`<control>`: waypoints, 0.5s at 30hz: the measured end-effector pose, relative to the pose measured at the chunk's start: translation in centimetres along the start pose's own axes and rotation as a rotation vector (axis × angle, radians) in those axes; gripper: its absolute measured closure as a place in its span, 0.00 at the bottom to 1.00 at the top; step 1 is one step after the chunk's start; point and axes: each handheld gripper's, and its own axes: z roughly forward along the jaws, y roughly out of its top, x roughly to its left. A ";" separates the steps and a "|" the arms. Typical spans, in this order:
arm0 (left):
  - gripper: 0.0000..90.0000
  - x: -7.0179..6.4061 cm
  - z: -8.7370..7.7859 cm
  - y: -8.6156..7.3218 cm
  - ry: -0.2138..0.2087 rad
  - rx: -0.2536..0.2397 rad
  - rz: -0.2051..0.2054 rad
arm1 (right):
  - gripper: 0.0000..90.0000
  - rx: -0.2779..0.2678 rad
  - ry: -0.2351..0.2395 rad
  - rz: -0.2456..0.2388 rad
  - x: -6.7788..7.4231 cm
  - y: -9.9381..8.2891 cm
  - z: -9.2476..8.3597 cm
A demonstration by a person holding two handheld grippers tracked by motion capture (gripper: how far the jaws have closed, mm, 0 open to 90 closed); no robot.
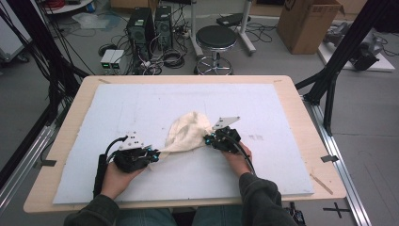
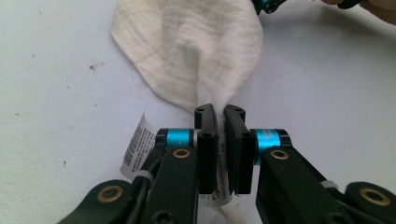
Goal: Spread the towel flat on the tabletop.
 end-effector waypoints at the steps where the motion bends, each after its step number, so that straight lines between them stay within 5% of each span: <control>1: 0.93 -0.1 -0.2 0.1 0.001 -0.006 0.001 | 0.98 0.000 0.000 0.000 0.0 0.0 0.0; 5: 0.93 -0.2 -0.8 0.4 0.004 -0.052 0.000 | 0.98 -0.037 0.047 -0.012 0.4 0.8 -2.9; 15: 0.93 -1.6 -2.1 1.3 -0.027 -0.140 0.041 | 0.98 -0.035 0.058 -0.134 2.5 2.1 -9.4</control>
